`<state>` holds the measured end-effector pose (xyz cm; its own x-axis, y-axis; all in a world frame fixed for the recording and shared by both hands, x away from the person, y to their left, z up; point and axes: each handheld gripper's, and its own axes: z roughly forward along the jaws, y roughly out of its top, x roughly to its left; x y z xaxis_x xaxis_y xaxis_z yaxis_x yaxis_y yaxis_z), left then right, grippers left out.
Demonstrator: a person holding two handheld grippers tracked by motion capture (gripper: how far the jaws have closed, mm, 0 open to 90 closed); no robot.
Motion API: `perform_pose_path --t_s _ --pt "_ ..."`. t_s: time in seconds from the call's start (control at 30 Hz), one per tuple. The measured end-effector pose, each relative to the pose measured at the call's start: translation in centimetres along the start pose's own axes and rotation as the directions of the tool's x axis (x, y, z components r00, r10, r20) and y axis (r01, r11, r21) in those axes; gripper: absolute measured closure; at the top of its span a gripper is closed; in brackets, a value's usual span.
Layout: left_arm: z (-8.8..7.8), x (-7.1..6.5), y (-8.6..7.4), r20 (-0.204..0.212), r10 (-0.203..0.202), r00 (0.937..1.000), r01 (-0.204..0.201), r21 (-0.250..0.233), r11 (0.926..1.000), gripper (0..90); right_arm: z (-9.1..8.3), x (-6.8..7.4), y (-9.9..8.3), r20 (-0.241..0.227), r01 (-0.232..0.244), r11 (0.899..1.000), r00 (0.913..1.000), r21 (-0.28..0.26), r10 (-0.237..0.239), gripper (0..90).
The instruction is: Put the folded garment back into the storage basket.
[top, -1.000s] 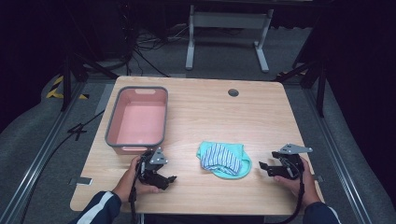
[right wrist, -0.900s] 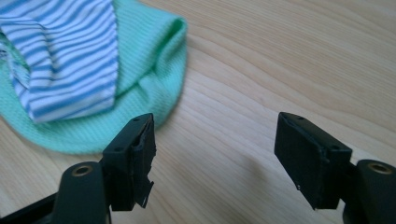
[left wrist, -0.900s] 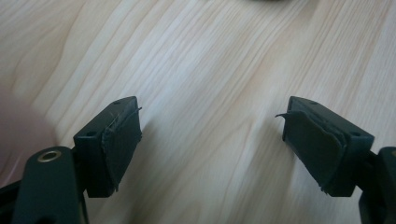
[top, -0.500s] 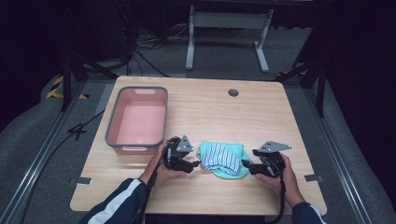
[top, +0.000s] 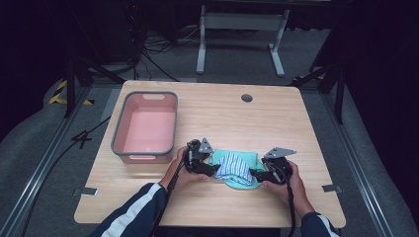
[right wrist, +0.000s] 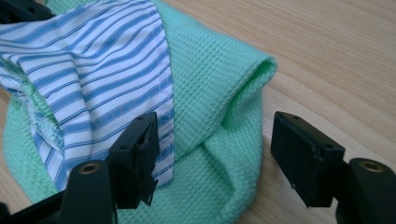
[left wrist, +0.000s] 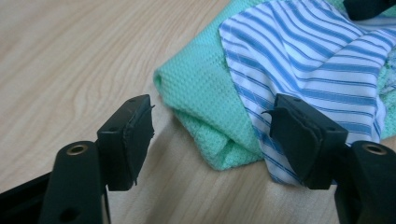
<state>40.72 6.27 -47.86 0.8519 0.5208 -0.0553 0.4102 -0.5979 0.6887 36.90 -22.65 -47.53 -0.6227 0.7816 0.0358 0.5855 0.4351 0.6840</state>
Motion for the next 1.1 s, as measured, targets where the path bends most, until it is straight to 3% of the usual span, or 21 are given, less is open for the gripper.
perform_pose_path --t_s 0.03,0.13,0.17,0.3,0.43,0.53,0.57,0.63,0.7,0.87,1.1 --pt "0.0 0.1 -0.1 0.007 -0.014 0.9999 0.014 -0.005 0.9999 28.2 0.1 0.0 -0.1 -0.001 -0.004 1.0 1.0 -0.01 0.004 32.3" --pt "0.0 -0.2 -0.1 0.007 -0.001 1.0 0.001 0.005 1.0 27.9 0.1 0.1 -0.2 0.002 -0.003 1.0 1.0 -0.018 0.003 33.4" --pt "0.0 -0.3 -0.1 0.007 -0.004 1.0 0.004 0.004 1.0 27.9 0.0 0.2 -0.2 -0.004 0.005 1.0 1.0 -0.02 -0.005 38.9" --pt "0.0 -0.5 0.0 0.01 0.002 0.9999 -0.002 0.009 1.0 29.1 -0.1 0.5 -0.2 -0.02 0.013 1.0 0.9997 -0.018 -0.014 47.2" --pt "-0.2 -0.7 0.0 0.043 0.012 0.999 -0.013 0.011 0.9999 41.1 -0.1 0.8 -0.1 -0.038 0.022 1.0 0.999 -0.013 -0.023 60.0" --pt "-0.3 -0.8 0.0 0.072 0.016 0.9972 -0.017 0.009 0.9998 56.4 -0.1 0.9 0.0 -0.048 0.022 1.0 0.9986 -0.011 -0.022 65.7" --pt "-0.2 -0.9 -0.1 0.091 0.007 0.9959 -0.006 -0.008 0.9999 56.4 -0.2 0.9 0.0 -0.053 0.014 1.0 0.9985 -0.011 -0.014 67.5" --pt "-0.1 -0.9 -0.1 0.118 -0.004 0.993 0.006 -0.015 0.9999 66.5 -0.1 0.9 0.0 -0.063 0.011 1.0 0.9979 -0.011 -0.011 73.5" --pt "-0.1 -0.8 -0.1 0.132 0.006 0.9912 -0.004 -0.016 0.9999 72.5 -0.1 1.0 -0.1 -0.074 0.008 1.0 0.9972 -0.014 -0.009 78.2" --pt "-0.3 -1.0 0.0 0.131 -0.006 0.9914 0.007 -0.011 0.9999 77.5 -0.2 1.2 0.0 -0.07 0.014 1.0 0.9974 -0.02 -0.016 81.6" --pt "-1.1 -2.1 1.0 0.098 0.088 0.9913 -0.089 0.005 0.996 81.9 -0.9 1.6 0.3 -0.06 0.043 0.999 0.9972 -0.027 -0.045 83.0"
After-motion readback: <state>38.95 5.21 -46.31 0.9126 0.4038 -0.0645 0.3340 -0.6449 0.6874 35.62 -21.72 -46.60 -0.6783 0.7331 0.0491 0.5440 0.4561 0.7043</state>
